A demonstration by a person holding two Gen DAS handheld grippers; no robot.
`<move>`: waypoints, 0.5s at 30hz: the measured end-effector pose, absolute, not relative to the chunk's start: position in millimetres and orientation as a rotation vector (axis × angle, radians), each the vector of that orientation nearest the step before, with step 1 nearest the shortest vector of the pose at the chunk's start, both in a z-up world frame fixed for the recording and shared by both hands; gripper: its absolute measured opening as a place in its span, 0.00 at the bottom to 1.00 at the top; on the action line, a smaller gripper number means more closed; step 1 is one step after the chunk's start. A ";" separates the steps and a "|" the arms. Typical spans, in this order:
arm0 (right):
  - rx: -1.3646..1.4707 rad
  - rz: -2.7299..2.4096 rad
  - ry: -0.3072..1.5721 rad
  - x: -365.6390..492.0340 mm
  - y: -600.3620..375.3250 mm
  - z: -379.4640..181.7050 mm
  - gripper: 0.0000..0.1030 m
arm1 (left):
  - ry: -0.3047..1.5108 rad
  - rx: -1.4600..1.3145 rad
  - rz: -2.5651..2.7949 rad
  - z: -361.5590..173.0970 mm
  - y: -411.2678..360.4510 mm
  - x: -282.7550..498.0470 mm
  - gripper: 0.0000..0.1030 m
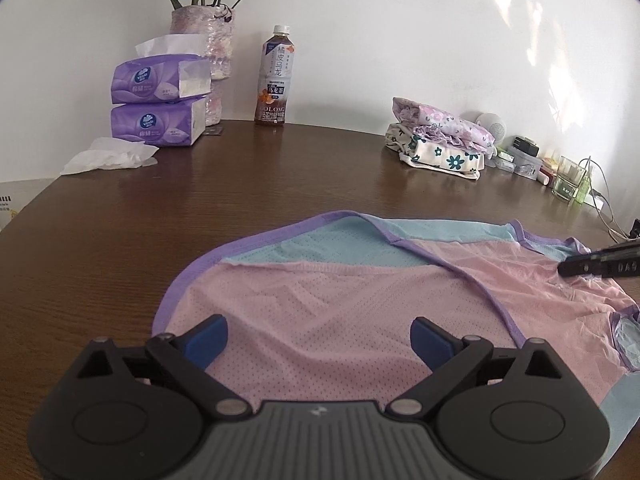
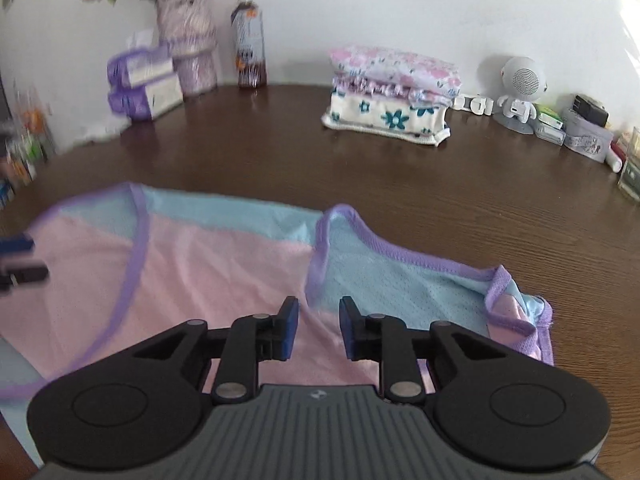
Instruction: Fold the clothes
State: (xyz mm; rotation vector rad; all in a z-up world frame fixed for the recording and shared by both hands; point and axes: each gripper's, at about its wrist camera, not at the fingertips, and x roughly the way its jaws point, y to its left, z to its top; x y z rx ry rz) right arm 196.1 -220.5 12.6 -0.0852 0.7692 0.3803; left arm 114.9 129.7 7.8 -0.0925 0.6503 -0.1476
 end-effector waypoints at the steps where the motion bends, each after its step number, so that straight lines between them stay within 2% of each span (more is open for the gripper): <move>1: -0.049 0.379 0.757 199.1 -223.7 17.1 0.21 | 0.650 -0.095 -0.149 7.7 129.9 114.8 0.95; 7: -0.018 0.377 0.817 233.3 -218.2 12.1 0.20 | 0.647 -0.103 -0.153 7.6 131.2 115.0 0.96; 9: -0.048 0.367 0.833 239.8 -211.9 4.8 0.06 | 0.646 -0.106 -0.155 7.5 131.6 114.8 0.96; 10: -0.066 0.361 0.838 242.6 -208.7 1.3 0.03 | 0.646 -0.109 -0.156 7.4 132.1 114.7 0.96; 15: -0.204 0.326 0.770 241.5 -195.3 -0.2 0.04 | 0.645 -0.114 -0.162 6.9 132.6 114.1 0.97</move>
